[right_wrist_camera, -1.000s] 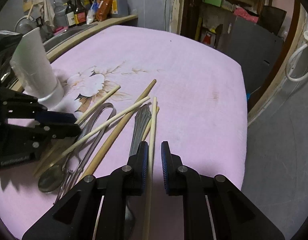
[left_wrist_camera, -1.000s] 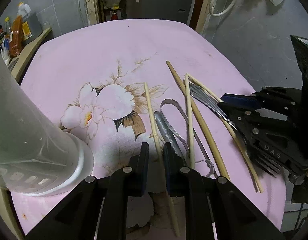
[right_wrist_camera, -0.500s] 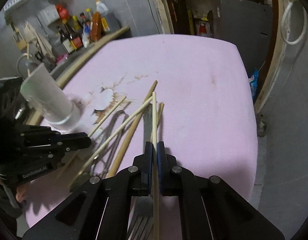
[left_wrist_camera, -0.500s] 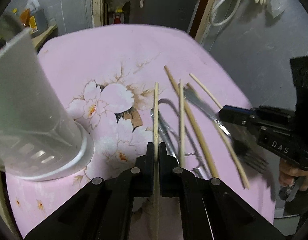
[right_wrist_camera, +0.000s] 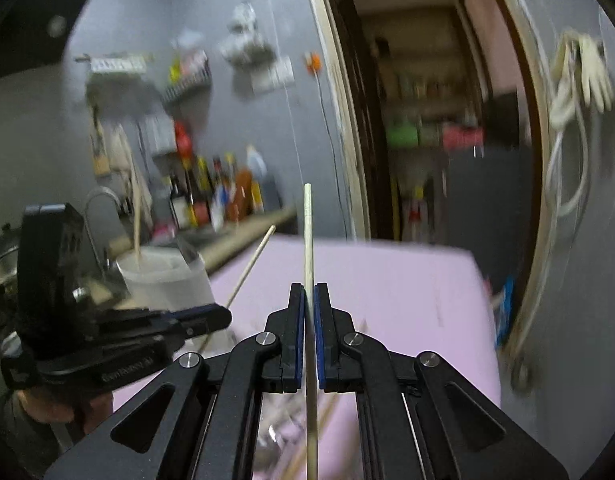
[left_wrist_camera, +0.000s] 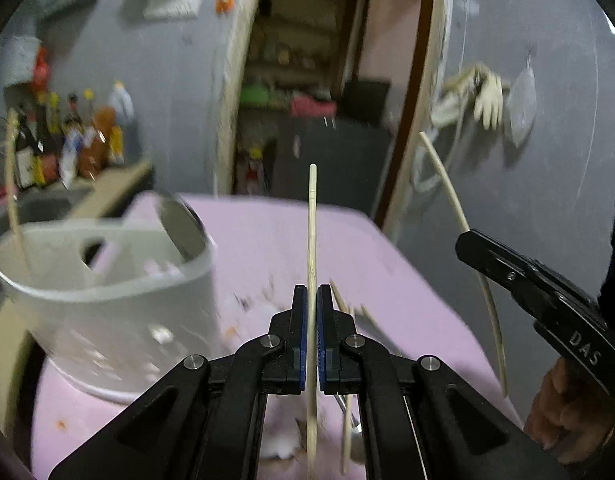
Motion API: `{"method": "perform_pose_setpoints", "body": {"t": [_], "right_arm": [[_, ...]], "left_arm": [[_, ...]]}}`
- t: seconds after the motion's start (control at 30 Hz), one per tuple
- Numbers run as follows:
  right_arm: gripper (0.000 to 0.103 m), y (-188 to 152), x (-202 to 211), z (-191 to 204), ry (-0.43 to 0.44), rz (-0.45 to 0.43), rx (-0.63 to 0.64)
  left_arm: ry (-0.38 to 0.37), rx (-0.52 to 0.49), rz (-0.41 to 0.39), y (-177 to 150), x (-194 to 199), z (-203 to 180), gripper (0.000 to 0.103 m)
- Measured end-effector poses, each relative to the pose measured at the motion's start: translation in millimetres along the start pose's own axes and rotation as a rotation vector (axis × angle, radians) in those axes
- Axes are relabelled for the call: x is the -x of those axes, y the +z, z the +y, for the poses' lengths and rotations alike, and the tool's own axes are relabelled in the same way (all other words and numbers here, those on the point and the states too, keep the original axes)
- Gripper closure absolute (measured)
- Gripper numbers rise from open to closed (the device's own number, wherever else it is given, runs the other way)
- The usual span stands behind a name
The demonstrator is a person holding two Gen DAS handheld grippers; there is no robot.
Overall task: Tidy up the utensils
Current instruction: 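Carry both chopsticks over the caddy and release them inside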
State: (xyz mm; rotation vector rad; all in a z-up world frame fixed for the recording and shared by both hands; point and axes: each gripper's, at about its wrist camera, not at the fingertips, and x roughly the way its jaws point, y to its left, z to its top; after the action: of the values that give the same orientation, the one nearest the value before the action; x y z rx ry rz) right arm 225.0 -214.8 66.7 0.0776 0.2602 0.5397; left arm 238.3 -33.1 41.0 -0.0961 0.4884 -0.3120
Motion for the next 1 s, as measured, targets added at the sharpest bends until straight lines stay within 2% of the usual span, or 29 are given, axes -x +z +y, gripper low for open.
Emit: {"method": "perform_pose_setpoints", "body": {"t": [0.13, 0.33, 0.5, 0.77, 1.0], "right_arm": [[0.1, 17, 1, 26, 0.079, -0.169, 0.016], [0.1, 41, -19, 59, 0.184, -0.292, 0.004], [0.1, 56, -49, 75, 0.236, -0.388, -0.073], [0.1, 59, -90, 91, 0.237, -0.408, -0.113], [0.1, 45, -106, 92, 0.2, -0.385, -0.116]], "left_arm": [[0.0, 0.052, -0.129, 19, 28, 17, 0.101], [0.052, 0.103, -0.257, 54, 63, 57, 0.101], [0.099, 0.168, -0.325, 75, 86, 103, 0.101], [0.202, 0.242, -0.428, 83, 99, 163, 0.101], [0.257, 0.252, -0.493, 69, 87, 184, 0.101]]}}
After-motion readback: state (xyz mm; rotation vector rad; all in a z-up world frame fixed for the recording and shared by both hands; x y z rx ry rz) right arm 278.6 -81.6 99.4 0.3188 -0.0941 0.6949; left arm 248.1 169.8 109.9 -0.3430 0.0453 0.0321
